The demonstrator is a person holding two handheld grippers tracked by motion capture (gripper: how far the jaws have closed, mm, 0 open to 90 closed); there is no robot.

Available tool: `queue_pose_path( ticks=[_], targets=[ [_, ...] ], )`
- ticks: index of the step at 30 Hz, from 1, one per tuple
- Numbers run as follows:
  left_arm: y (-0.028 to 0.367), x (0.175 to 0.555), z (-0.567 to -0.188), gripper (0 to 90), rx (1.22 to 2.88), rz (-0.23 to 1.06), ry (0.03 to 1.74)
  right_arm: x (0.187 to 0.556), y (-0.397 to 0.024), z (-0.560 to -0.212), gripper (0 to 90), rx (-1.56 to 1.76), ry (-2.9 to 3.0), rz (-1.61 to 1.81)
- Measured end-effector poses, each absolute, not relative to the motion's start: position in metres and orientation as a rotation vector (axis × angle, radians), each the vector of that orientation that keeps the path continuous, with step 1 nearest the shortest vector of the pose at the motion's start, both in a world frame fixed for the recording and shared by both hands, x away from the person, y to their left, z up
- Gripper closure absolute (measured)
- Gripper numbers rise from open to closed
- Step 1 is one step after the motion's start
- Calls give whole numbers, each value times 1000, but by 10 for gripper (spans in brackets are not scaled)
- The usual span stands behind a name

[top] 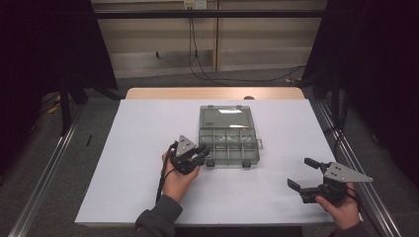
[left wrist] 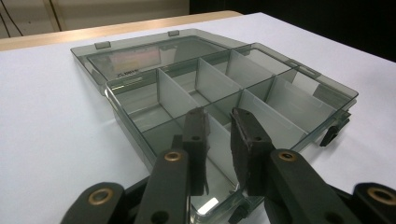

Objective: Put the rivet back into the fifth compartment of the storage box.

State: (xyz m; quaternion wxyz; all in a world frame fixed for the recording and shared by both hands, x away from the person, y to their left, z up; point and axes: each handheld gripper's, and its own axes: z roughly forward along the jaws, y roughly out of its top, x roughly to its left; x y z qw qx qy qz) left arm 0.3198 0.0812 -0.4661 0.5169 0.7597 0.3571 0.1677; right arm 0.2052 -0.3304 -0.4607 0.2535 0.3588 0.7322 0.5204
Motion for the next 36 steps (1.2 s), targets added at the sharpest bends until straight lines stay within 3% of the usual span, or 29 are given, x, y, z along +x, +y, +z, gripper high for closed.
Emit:
queue_pose_path(
  ticks=[7, 15, 20, 36],
  targets=[
    [85, 315, -463, 705, 1815, 378, 836, 206, -331, -461, 24, 979, 1980, 1409],
    [89, 310, -460, 521, 1792, 351, 808, 206, -329, -461, 24, 965, 1993, 1419],
    [90, 308, -459, 358, 1774, 318, 810, 206, -330, -461, 24, 977, 1994, 1417],
    [109, 301, -444, 142, 1744, 330, 772, 203, -333, -461, 24, 986, 1987, 1413]
  ],
)
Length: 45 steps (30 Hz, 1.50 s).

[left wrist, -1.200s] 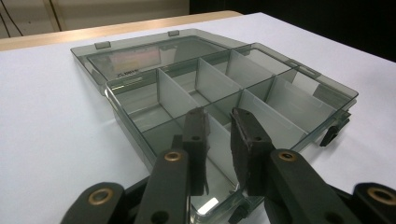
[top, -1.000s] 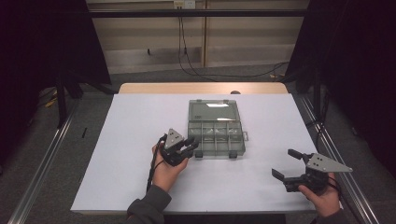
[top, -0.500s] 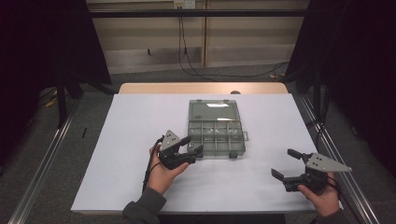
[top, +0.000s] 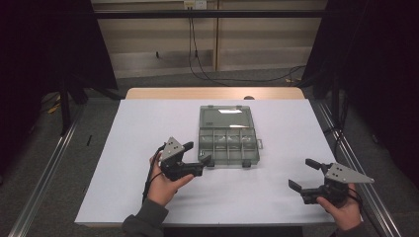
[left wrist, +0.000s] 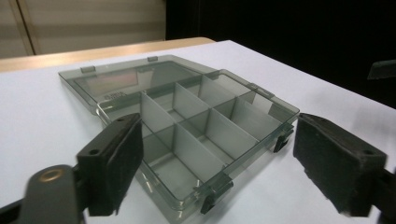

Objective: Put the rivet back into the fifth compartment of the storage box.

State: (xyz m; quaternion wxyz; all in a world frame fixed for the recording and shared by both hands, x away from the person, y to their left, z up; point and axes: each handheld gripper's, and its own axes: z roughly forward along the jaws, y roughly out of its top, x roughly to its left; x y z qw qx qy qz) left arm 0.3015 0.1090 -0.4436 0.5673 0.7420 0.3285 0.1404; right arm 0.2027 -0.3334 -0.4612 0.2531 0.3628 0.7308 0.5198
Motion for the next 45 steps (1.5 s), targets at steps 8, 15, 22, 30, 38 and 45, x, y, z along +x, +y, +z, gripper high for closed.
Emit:
queue_pose_path(
  ticks=[8, 15, 22, 30, 38, 45],
  targets=[
    [122, 297, -438, 95, 1750, 334, 762, 202, -334, -461, 24, 989, 1978, 1412],
    [138, 291, -435, 35, 1749, 339, 748, 202, -335, -461, 24, 991, 1976, 1410],
    [155, 288, -434, 6, 1759, 316, 742, 202, -335, -461, 24, 994, 1975, 1414],
    [175, 284, -433, 4, 1829, 289, 699, 202, -335, -461, 24, 993, 1975, 1413],
    [199, 282, -432, 2, 1775, 324, 722, 202, -335, -461, 24, 995, 1972, 1416],
    [225, 279, -431, 2, 1757, 364, 724, 202, -335, -461, 24, 1005, 1971, 1416]
  ],
)
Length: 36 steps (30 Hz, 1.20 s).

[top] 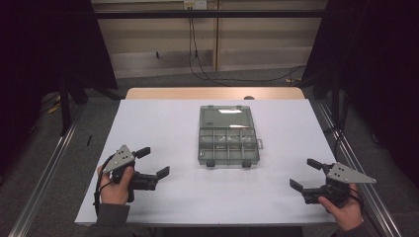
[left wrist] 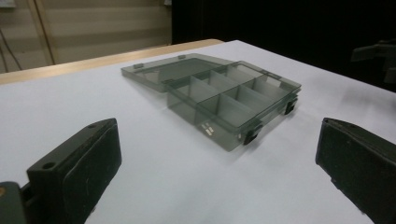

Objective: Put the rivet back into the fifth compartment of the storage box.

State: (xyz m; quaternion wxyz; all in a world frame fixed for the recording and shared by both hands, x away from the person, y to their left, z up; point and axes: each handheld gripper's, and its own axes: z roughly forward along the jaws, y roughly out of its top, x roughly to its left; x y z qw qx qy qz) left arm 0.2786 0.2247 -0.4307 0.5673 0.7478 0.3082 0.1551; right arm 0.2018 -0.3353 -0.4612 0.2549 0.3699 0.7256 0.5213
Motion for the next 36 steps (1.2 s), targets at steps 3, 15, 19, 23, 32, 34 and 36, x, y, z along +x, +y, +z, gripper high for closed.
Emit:
queue_pose_path(
  ticks=[3, 15, 19, 23, 32, 34, 36],
  targets=[
    [236, 278, -431, 2, 1739, 370, 739, 202, -335, -461, 24, 998, 1970, 1419],
    [268, 268, -431, 2, 1727, 401, 761, 202, -336, -461, 24, 999, 1969, 1426],
    [277, 264, -432, 2, 1730, 419, 770, 202, -335, -460, 24, 1000, 1965, 1426],
    [285, 263, -433, 2, 1719, 424, 775, 203, -335, -461, 24, 1003, 1963, 1425],
    [287, 262, -435, 2, 1737, 417, 784, 203, -336, -460, 24, 999, 1959, 1426],
    [288, 262, -436, 2, 1737, 417, 781, 203, -336, -460, 24, 993, 1962, 1424],
    [289, 262, -436, 2, 1737, 414, 783, 203, -336, -460, 24, 1000, 1956, 1425]
  ],
)
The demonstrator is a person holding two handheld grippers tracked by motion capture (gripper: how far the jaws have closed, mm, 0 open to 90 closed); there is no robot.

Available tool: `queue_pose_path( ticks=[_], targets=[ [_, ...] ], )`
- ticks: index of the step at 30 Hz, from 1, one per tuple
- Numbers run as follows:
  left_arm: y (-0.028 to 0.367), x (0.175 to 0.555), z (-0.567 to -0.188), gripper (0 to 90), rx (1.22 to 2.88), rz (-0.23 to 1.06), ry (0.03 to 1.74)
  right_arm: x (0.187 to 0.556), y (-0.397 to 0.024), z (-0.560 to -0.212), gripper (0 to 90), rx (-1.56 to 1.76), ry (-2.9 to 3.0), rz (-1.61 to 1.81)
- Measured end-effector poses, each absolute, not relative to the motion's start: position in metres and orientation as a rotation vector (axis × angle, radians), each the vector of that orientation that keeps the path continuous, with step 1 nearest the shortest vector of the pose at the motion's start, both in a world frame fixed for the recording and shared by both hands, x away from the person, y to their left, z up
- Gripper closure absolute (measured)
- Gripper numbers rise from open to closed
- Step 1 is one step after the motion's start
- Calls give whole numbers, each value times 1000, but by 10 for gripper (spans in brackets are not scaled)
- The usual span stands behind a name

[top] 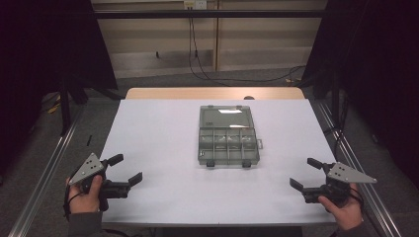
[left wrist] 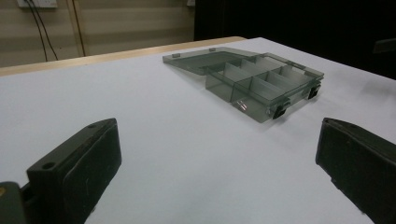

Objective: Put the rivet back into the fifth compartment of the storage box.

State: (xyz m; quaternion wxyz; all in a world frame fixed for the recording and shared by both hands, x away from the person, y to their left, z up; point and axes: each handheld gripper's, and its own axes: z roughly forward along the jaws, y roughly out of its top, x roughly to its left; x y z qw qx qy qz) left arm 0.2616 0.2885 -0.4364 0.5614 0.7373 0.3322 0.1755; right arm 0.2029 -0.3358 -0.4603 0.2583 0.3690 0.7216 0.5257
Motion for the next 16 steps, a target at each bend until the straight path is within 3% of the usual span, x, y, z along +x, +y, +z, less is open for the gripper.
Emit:
queue_pose_path(
  ticks=[16],
  targets=[
    [285, 262, -436, 2, 1742, 413, 776, 203, -336, -460, 24, 998, 1959, 1423]
  ],
)
